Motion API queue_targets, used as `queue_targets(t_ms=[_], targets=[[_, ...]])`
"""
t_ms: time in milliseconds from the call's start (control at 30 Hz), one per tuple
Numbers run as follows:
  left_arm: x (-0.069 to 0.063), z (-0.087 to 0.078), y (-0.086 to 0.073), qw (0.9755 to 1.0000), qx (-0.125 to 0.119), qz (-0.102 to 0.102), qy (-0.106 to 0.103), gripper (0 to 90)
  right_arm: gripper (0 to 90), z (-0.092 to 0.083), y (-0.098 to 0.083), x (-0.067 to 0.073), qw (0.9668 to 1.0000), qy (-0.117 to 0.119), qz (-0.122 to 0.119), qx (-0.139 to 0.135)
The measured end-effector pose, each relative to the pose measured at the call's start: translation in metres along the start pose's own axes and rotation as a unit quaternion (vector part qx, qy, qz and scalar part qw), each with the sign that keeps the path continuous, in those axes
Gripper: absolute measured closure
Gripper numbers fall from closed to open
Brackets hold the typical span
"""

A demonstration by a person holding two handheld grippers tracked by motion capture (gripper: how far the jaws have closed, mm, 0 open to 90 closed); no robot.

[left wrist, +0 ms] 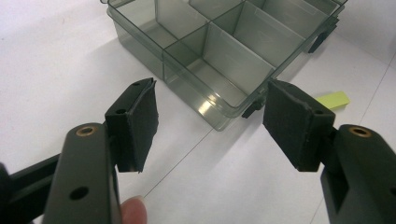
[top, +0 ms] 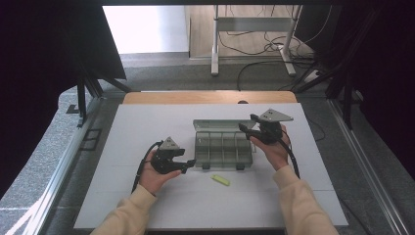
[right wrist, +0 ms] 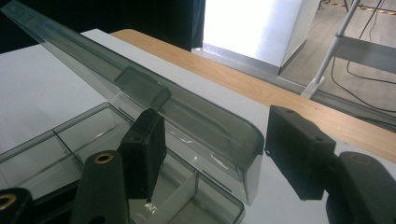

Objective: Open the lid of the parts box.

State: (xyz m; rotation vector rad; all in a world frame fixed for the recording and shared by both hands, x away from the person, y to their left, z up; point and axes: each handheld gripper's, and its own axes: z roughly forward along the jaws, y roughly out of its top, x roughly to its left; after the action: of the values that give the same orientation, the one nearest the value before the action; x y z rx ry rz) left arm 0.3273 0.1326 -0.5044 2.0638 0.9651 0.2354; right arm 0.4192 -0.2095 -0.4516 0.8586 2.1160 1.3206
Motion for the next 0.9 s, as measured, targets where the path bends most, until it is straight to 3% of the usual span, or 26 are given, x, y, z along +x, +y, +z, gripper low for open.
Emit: queue_targets(t_ms=[900], targets=[[0.002, -0.001, -0.001, 1.0, 0.0, -0.001, 0.004, 35.6, 44.5, 0.02, 0.001, -0.021, 0.9978, 0.025, 0.061, 0.003]])
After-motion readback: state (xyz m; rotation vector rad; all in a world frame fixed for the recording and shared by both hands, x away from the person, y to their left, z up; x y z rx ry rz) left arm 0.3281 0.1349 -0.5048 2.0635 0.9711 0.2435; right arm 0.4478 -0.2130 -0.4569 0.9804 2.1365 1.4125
